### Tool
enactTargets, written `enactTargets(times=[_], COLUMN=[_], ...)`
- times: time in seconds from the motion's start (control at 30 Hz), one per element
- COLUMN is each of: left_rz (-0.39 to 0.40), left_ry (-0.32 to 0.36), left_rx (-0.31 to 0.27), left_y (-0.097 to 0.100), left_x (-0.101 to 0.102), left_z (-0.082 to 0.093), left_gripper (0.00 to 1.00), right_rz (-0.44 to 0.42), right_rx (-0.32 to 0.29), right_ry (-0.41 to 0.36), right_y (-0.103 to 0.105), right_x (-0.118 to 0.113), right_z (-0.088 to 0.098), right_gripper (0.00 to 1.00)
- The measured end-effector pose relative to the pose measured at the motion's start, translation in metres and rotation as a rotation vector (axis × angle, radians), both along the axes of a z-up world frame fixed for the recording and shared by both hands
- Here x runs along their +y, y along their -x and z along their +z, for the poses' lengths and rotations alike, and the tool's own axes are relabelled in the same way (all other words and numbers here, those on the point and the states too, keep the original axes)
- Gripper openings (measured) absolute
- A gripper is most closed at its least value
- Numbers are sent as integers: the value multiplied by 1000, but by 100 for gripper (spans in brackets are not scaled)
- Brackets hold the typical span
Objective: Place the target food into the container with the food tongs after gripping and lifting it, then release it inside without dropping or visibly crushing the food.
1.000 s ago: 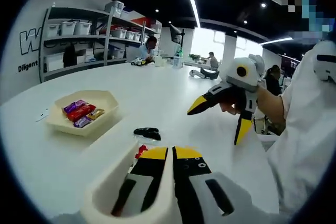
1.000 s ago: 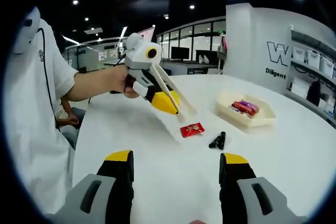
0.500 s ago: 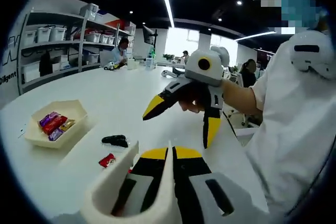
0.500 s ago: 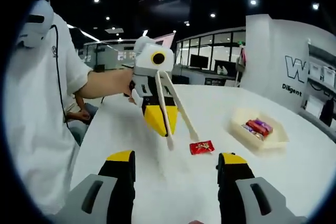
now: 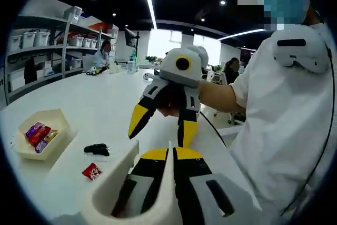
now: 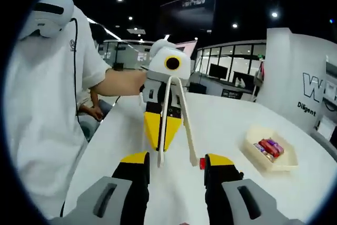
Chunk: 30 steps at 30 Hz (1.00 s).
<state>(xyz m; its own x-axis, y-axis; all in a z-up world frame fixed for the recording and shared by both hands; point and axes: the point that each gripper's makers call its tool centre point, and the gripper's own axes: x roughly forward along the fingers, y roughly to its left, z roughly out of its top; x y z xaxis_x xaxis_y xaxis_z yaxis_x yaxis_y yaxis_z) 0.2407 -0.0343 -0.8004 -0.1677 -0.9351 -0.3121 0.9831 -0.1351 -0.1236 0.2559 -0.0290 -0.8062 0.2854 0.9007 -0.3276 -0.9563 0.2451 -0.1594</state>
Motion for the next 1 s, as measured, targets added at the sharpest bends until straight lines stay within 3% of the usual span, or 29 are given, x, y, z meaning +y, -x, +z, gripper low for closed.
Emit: enactTargets(times=[0.2,0.37,0.5,1.0], left_rz=[-19,-37,-49,-112], left_ry=[-9,-3,7,2], left_rx=[3,1,-1,-6], left_y=[4,7,8,21], left_x=[0,1,2,2], left_z=[-3,-2,-1,-4], left_gripper=[0,0,0,1], right_rz=[31,43,45,99], right_rx=[-20,-7,11,14], right_ry=[10,1,22,29], right_y=[4,6,6,15], right_x=[4,5,3,8], right_z=[-1,-1,-7,-12], right_gripper=[28,28,34,29])
